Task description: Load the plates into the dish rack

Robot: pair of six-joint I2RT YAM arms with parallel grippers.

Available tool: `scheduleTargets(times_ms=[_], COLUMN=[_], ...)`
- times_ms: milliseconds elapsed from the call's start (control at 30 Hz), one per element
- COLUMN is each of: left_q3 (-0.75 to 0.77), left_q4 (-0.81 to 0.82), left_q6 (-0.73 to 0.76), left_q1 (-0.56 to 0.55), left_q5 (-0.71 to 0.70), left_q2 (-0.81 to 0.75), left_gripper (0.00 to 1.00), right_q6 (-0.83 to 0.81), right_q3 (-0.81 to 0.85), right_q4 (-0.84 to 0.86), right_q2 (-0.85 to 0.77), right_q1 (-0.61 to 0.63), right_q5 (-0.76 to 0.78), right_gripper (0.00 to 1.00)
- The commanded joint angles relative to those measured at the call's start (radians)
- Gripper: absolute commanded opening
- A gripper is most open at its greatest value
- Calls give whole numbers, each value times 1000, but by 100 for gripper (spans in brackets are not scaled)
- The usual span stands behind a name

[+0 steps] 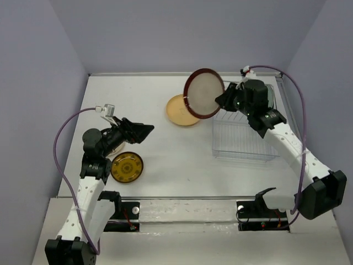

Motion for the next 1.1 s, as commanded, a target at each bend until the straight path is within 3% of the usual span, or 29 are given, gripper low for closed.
scheduleTargets(times_ms=[0, 167, 300, 533, 1067], left_q3=[-40, -32, -37, -46, -51], left_q4=[0, 12, 37, 60, 72], left_q6=[30, 38, 27, 8, -2], left_q1=[-64, -104, -104, -104, -89], left_q5=[54, 99, 139, 156, 153], left_q2=[-44, -55, -38, -41, -21], left_gripper=[99, 99, 99, 99, 99], right_q6=[-208, -372, -469, -574, -479], right_q3=[183, 266, 320, 328, 265], right_q4=[-68, -101, -101, -99, -106], right_q2=[-83, -64, -14, 80, 219], right_q1=[-75, -145, -176, -187, -196], right_q5=[695, 955, 1018, 989, 900], right_gripper=[7, 7, 7, 7, 7])
